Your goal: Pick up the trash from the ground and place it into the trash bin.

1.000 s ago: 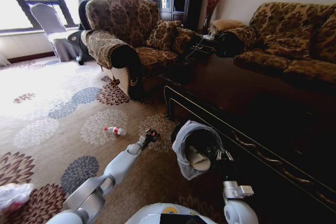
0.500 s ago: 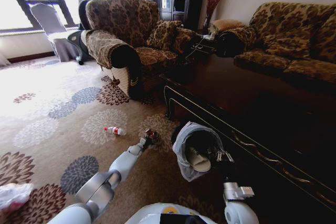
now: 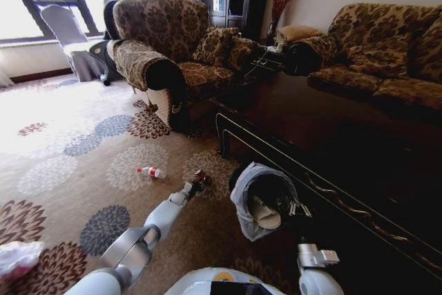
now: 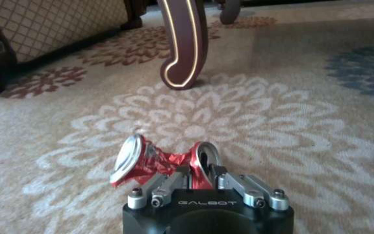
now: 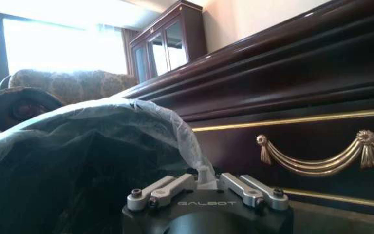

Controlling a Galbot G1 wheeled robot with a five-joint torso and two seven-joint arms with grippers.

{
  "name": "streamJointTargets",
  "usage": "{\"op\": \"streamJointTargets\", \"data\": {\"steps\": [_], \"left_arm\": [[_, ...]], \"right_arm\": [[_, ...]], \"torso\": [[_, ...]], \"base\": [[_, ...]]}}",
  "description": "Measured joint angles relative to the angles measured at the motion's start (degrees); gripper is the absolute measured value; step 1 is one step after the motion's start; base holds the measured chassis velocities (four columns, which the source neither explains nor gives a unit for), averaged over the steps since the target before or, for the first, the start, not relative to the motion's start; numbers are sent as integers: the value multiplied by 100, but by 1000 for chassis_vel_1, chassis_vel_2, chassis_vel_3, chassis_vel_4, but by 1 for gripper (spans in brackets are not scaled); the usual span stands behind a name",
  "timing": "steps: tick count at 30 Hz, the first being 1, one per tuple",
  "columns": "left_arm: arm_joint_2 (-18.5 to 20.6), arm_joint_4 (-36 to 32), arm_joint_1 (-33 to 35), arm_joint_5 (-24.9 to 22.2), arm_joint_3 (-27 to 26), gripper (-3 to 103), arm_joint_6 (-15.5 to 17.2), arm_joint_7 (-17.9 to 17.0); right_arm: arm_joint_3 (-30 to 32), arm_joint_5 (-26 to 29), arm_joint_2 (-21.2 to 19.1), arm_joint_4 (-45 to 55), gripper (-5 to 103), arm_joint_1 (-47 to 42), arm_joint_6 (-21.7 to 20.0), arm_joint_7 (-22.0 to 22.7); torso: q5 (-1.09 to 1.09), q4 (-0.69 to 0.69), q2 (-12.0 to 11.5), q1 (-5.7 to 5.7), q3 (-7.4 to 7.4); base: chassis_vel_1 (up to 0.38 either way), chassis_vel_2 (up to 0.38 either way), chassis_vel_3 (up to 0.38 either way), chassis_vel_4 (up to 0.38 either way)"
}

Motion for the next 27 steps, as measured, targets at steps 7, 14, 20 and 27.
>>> {"op": "streamJointTargets", "data": {"steps": [7, 14, 20, 27], "left_arm": [[222, -566, 240, -244, -64, 11, 70, -1], [871, -2347, 1090, -1050, -211, 11, 305, -253], [1295, -3729, 1920, -1528, -823, 11, 224, -637], [1686, -5276, 2899, -2400, -1580, 11, 294, -996]], "right_arm": [[-16, -3, 9, -1, 0, 4, 13, 0], [-142, -23, -117, -21, 0, 312, -103, 0], [-460, 24, -410, -165, 0, 732, -242, 0], [-916, 103, -717, -316, 0, 1178, -446, -1]], "torso": [[0, 4, 0, 1, 1], [0, 2, 0, 1, 1], [0, 4, 0, 1, 0], [1, 6, 0, 1, 0]], "base": [[0, 0, 0, 0], [0, 0, 0, 0], [0, 0, 0, 0], [0, 0, 0, 0]]}}
